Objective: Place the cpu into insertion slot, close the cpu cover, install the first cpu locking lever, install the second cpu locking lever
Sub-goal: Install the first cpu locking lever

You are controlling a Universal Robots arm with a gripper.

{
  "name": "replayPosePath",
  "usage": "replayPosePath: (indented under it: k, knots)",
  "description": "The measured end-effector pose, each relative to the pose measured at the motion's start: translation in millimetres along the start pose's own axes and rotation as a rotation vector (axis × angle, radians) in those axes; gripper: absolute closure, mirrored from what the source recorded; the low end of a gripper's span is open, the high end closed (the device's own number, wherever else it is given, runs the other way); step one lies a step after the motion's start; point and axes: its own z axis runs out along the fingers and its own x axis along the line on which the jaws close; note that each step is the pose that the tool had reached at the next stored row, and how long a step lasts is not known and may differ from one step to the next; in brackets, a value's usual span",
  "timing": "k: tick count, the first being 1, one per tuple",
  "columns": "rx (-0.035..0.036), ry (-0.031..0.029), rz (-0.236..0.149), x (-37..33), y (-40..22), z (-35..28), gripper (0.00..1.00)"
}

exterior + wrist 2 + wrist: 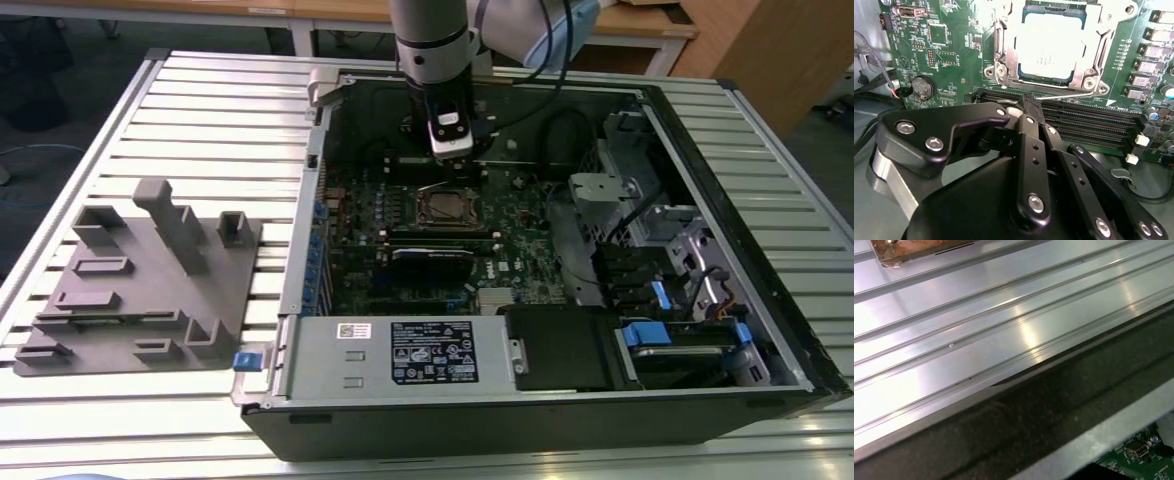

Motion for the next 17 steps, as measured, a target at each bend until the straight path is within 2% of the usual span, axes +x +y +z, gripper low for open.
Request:
replayPosePath:
  k: [5, 8, 17]
  knots:
    - [-0.0011, 0.0006, 0.0, 0.1, 0.1, 0.0, 0.89]
    - [-0.0102, 0.005, 0.002, 0.1, 0.1, 0.0, 0.89]
    - [-0.0118, 0.0042, 0.002, 0.3, -0.1, 0.5, 0.89]
